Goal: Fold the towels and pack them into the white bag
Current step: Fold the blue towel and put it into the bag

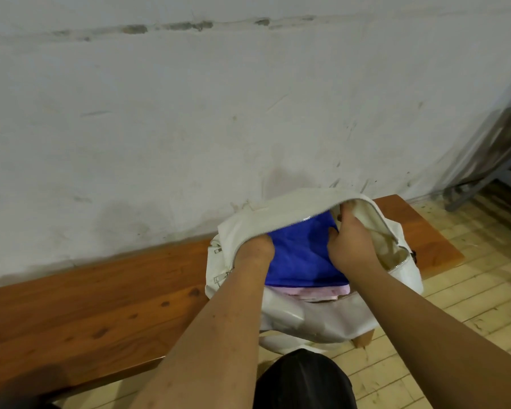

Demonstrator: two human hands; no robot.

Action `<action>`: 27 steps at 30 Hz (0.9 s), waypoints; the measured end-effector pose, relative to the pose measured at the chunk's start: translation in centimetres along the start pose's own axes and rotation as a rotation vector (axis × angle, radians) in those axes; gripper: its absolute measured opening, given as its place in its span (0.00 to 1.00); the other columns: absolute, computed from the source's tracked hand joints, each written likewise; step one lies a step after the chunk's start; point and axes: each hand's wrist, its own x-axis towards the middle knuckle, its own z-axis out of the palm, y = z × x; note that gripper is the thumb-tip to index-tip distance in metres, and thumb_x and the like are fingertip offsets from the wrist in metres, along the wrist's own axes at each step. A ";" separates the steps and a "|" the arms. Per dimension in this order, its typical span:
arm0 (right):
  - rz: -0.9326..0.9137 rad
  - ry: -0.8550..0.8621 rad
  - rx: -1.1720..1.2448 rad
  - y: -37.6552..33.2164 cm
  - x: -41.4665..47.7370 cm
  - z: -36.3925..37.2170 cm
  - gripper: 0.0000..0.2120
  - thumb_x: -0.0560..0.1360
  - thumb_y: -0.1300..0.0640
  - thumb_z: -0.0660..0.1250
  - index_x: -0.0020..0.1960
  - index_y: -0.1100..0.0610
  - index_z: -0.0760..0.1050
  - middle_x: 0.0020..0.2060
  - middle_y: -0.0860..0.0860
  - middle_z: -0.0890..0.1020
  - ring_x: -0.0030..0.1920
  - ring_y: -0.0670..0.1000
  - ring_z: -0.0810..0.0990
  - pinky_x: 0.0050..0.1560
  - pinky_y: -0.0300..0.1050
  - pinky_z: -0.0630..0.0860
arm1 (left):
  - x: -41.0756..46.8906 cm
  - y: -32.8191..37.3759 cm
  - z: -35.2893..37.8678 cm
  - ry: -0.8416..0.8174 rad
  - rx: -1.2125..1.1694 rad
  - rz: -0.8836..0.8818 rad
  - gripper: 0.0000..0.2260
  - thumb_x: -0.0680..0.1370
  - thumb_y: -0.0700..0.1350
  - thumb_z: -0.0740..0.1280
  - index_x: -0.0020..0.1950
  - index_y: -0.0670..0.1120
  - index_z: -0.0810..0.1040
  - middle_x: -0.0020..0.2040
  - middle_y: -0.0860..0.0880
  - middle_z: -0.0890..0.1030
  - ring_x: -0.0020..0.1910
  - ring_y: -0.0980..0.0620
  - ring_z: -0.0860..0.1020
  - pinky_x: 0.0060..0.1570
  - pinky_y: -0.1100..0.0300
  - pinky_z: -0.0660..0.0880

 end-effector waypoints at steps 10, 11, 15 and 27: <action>-0.339 -0.148 -0.273 -0.7 -2.1 2.9 0.08 0.72 0.59 0.63 0.42 0.60 0.80 0.41 0.61 0.83 0.46 0.65 0.81 0.49 0.56 0.77 | -2.8 0.0 3.2 0.211 -0.086 0.409 0.13 0.85 0.44 0.57 0.66 0.48 0.76 0.64 0.46 0.78 0.63 0.46 0.74 0.65 0.58 0.68; -0.375 -0.185 -0.309 -0.3 -1.8 3.2 0.13 0.73 0.56 0.59 0.46 0.60 0.82 0.44 0.60 0.84 0.50 0.65 0.81 0.53 0.56 0.77 | -2.5 -0.4 3.5 0.211 -0.047 0.380 0.14 0.84 0.44 0.57 0.67 0.48 0.76 0.65 0.46 0.77 0.64 0.46 0.73 0.65 0.59 0.67; -0.229 -0.283 -0.136 0.7 -1.6 3.3 0.26 0.77 0.40 0.56 0.70 0.49 0.75 0.67 0.51 0.79 0.70 0.58 0.73 0.72 0.57 0.68 | -1.8 -2.8 2.8 0.147 -0.014 0.349 0.15 0.86 0.48 0.56 0.72 0.52 0.70 0.72 0.50 0.72 0.71 0.50 0.67 0.71 0.62 0.59; -0.089 -0.308 -0.203 1.7 0.6 2.5 0.20 0.85 0.47 0.55 0.71 0.55 0.72 0.65 0.55 0.80 0.67 0.57 0.75 0.69 0.49 0.70 | 0.3 -2.0 1.2 0.106 -0.182 0.271 0.13 0.85 0.45 0.56 0.69 0.51 0.72 0.67 0.51 0.73 0.67 0.49 0.69 0.68 0.62 0.63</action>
